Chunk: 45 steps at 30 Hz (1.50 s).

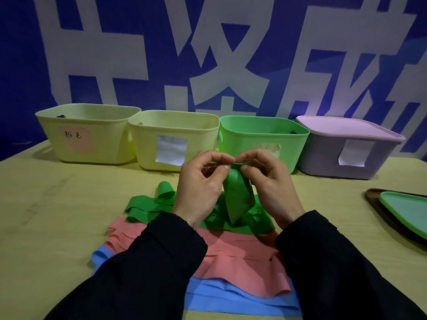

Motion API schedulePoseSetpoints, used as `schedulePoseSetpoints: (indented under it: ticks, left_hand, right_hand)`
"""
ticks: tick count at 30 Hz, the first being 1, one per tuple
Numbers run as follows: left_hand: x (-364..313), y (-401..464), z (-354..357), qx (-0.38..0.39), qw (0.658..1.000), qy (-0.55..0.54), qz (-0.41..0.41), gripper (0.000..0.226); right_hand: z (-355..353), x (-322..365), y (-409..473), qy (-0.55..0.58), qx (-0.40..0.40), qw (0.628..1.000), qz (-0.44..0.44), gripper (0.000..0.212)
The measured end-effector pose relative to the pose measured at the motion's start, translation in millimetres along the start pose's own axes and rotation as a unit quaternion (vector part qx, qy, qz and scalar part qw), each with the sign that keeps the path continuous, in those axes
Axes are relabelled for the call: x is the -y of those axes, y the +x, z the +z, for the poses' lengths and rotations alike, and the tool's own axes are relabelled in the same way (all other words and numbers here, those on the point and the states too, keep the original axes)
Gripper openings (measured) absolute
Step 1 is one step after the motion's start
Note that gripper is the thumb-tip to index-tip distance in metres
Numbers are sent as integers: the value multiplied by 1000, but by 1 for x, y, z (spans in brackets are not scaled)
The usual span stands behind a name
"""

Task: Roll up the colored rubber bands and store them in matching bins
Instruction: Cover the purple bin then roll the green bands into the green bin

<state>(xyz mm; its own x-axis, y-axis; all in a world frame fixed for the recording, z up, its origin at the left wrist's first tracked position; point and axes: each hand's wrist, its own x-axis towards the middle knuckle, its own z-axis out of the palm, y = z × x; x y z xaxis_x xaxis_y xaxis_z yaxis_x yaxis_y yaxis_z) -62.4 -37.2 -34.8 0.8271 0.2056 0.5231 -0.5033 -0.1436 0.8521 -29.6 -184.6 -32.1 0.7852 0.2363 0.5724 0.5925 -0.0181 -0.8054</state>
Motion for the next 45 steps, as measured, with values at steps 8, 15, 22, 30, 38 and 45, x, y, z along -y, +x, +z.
schedulePoseSetpoints:
  ticks: [8, 15, 22, 30, 38, 45]
  left_hand:
    - [-4, -1, -3, -9, 1000, -18, 1, 13]
    - [-5, -2, -3, 0, 1000, -21, -23, 15]
    - [-4, -1, -2, -9, 999, -36, -9, 19]
    - [-3, -2, -4, 5, 996, -86, -25, 9]
    - [-2, 1, -3, -13, 997, -73, -22, 19]
    - [-4, -1, -3, -17, 996, -89, -25, 19]
  right_hand:
    - [5, 3, 1, 110, -30, 992, 47, 10]
    - [2, 7, 0, 160, -30, 985, 46, 31]
    - [2, 4, -1, 94, -37, 993, 56, 10]
    - [1, 4, 0, 107, -45, 993, 32, 9]
    - [3, 1, 0, 90, -46, 993, 58, 10]
    - [1, 1, 1, 91, -59, 993, 37, 7]
